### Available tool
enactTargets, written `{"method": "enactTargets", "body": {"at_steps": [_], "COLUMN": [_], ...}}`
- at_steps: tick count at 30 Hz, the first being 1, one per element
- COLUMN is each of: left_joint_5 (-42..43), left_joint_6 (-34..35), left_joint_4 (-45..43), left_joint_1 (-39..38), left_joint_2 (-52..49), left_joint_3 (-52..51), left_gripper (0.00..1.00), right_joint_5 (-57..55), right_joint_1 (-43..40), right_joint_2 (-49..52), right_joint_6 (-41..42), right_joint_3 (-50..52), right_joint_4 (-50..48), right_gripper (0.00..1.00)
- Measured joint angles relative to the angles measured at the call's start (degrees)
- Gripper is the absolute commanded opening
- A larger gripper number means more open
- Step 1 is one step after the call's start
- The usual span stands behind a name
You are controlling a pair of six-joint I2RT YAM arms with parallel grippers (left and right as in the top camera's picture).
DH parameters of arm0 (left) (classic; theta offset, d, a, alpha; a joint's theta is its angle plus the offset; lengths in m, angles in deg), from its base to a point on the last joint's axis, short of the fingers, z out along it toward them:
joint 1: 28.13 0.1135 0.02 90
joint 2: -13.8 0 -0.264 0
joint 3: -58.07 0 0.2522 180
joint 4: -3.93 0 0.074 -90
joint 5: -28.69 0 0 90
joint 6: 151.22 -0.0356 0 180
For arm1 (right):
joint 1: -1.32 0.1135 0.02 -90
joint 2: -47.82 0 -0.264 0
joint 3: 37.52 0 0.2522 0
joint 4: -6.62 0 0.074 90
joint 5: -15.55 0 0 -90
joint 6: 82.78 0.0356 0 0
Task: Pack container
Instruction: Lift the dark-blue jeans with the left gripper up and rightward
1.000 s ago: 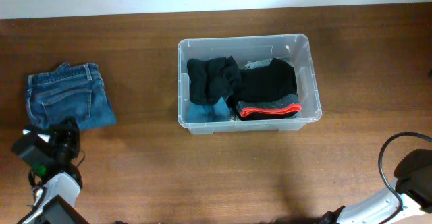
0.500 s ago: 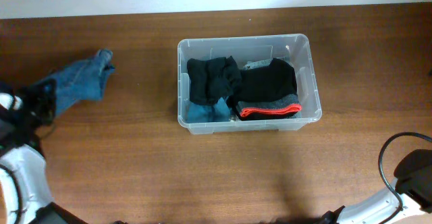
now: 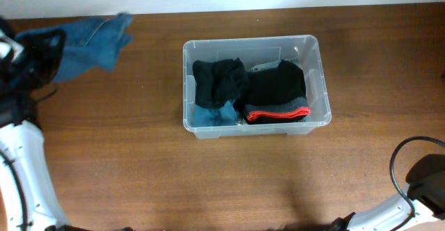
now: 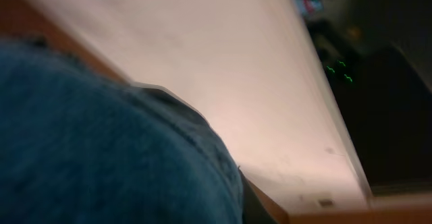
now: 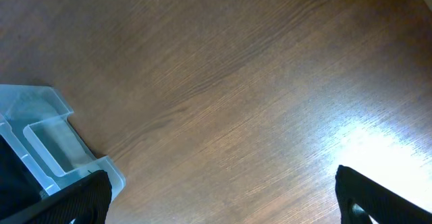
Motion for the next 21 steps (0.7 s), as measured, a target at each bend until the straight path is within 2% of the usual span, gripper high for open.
{"method": "enactTargets", "body": {"at_steps": [3, 9, 13, 15, 21], "left_joint_5": [2.12, 4.85, 5.27, 5.05, 4.04], "left_joint_6": [0.11, 0.31, 0.48, 0.50, 0.26], "left_joint_4": [-8.15, -18.34, -33.27, -37.77, -42.97], "left_joint_1": [-5.35, -15.76, -21.77, -24.35, -32.74], "left_joint_2": [-2.58, -7.15, -9.77, -10.36, -11.74], "left_joint_3": [1.88, 7.08, 8.46, 8.87, 9.29], "left_gripper": [0.01, 0.01, 0.01, 0.01, 0.01], "right_joint_5": [0.02, 0.02, 0.02, 0.00, 0.00], "right_joint_1": [0.00, 0.00, 0.00, 0.00, 0.00], "right_joint_2": [0.00, 0.00, 0.00, 0.00, 0.00], "right_joint_6": [0.04, -0.02, 0.00, 0.02, 0.00], "right_joint_3": [0.00, 0.00, 0.00, 0.00, 0.00], "right_joint_4": [0.04, 0.00, 0.02, 0.04, 0.02], "right_gripper": [0.98, 0.98, 0.98, 0.98, 0.98]}}
